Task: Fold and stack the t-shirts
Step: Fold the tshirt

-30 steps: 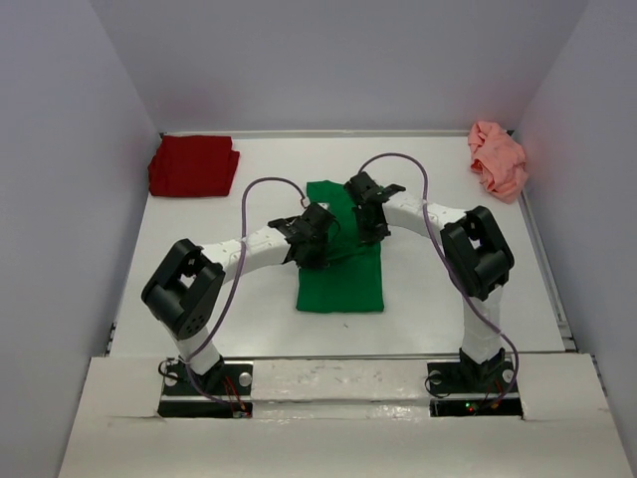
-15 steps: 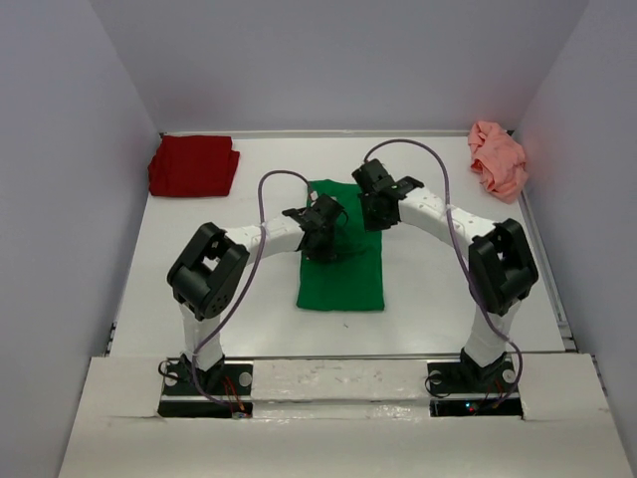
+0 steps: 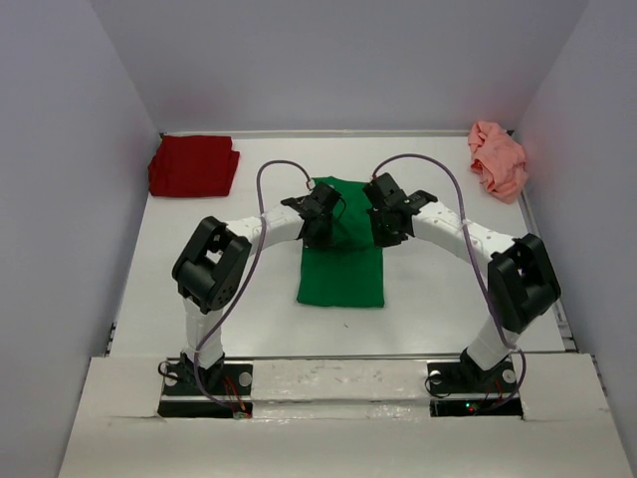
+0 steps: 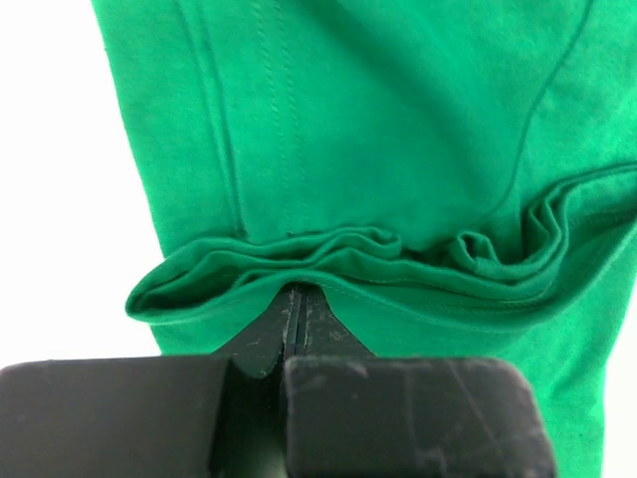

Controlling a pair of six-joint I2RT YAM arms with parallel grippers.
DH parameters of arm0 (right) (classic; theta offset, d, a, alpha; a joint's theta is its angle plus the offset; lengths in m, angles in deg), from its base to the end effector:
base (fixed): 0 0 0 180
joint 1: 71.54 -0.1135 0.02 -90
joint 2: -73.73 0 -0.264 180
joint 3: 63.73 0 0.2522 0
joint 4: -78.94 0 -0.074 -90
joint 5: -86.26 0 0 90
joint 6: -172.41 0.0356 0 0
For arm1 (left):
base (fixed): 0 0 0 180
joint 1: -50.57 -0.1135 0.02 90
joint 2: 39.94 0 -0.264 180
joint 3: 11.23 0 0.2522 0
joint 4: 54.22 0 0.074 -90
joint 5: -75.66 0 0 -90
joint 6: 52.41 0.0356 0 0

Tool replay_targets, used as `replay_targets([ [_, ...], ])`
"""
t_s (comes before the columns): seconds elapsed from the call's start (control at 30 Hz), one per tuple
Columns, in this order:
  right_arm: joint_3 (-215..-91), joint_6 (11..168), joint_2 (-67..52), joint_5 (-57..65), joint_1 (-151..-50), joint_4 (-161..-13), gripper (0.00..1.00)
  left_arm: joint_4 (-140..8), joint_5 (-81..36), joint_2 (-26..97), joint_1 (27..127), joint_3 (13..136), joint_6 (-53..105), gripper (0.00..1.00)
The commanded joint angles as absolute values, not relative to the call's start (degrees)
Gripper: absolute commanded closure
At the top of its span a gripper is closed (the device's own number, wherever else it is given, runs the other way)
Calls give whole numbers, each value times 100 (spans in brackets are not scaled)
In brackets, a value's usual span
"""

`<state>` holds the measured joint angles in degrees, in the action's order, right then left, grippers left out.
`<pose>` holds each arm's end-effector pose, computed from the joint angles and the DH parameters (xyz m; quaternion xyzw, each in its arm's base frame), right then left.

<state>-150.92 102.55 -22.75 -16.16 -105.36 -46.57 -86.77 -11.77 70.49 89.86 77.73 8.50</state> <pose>0.2923 0.1866 0.2375 -0.0910 0.9643 0.0084 0.2487 0.3193 -0.2592 0.1799 0.0776 0.9477 -0.1559 0.2674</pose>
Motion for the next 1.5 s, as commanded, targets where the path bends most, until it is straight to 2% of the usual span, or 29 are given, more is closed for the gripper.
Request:
replay_targets([
  [0.0, -15070, 10245, -2356, -1552, -10572, -4872, 100, -8855, -1047, 6826, 8942, 8005, 999, 100],
  [0.63, -16072, 10043, -3261, -1121, -10572, -4881, 100, -8776, -1152, 6729, 8714, 7918, 1060, 100],
  [1.47, -16081, 10227, -3472, -1059, -10968, -4889, 100, -8644, -1258, 6632, 8634, 7751, 1008, 100],
])
